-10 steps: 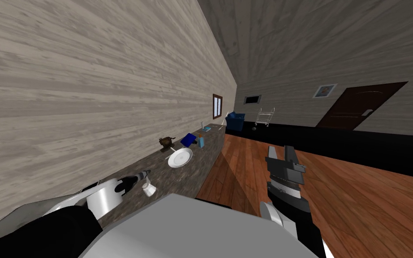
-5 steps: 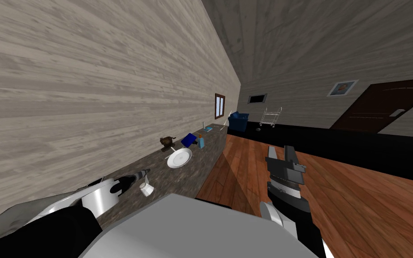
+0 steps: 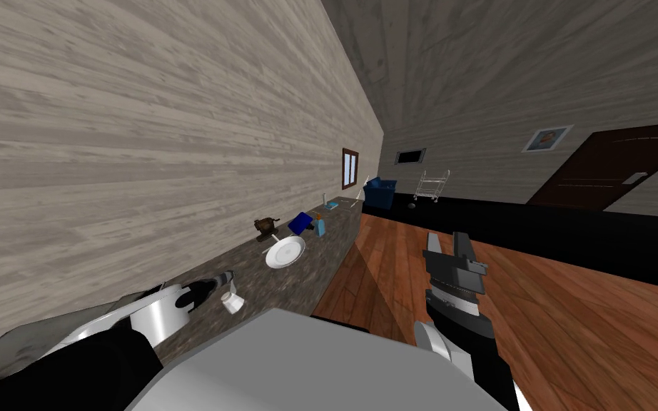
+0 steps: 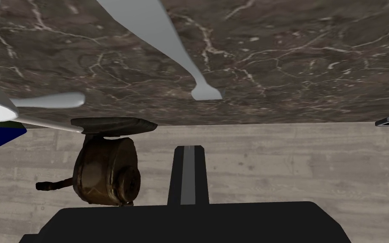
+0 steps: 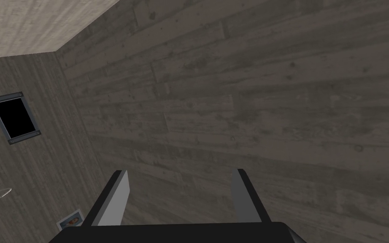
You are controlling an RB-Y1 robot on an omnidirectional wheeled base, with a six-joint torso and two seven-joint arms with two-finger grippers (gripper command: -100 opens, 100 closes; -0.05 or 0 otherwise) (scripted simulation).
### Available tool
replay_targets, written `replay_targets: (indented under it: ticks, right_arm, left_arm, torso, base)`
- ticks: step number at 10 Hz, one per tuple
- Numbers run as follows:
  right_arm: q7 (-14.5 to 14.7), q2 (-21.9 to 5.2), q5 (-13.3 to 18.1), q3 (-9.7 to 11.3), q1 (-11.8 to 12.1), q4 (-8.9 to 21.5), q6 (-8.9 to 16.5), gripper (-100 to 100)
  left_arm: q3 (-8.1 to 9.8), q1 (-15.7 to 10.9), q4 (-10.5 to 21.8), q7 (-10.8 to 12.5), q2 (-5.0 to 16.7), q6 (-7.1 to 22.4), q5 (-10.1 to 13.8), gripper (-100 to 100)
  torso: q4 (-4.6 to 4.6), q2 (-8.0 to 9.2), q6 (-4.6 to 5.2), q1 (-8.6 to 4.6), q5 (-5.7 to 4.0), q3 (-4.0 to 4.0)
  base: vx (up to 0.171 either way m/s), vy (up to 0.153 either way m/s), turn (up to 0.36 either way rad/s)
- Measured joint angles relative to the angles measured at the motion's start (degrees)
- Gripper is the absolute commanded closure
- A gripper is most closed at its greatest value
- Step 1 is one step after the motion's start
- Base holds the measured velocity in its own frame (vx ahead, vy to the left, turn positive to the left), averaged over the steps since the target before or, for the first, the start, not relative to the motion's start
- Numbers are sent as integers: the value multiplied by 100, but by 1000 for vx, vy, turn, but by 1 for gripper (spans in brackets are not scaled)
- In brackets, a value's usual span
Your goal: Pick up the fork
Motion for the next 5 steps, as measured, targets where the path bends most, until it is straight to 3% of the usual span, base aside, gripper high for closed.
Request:
replay_targets:
  ticks: [1,2,3,4,5]
  right_arm:
    - [0,0,0,0,0,0,0,0]
    - [0,0,0,0,-1,0,0,0]
    - [0,0,0,0,0,0,0,0]
    - [0,0,0,0,0,0,0,0]
    - [0,0,0,0,1,0,0,0]
  left_arm:
    - [0,0,0,0,0,0,0,-100]
    - [-54,50,21,7,47,25,99,-100]
    - [-62,55,23,9,53,33,113,0]
    - [-61,54,23,9,53,32,111,-100]
    - [-36,77,69,-7,69,-58,91,-100]
  torso:
    - [0,0,0,0,0,0]
    - [0,0,4,17,3,0]
    - [0,-1,-1,14,4,0]
    - [0,0,0,5,2,0]
    - [-2,-12,-4,-8,-1,-6]
  base:
    - [6,45,-171]
    - [2,34,-51]
    - [0,5,8]
    - [43,-27,127]
    - [78,-66,175]
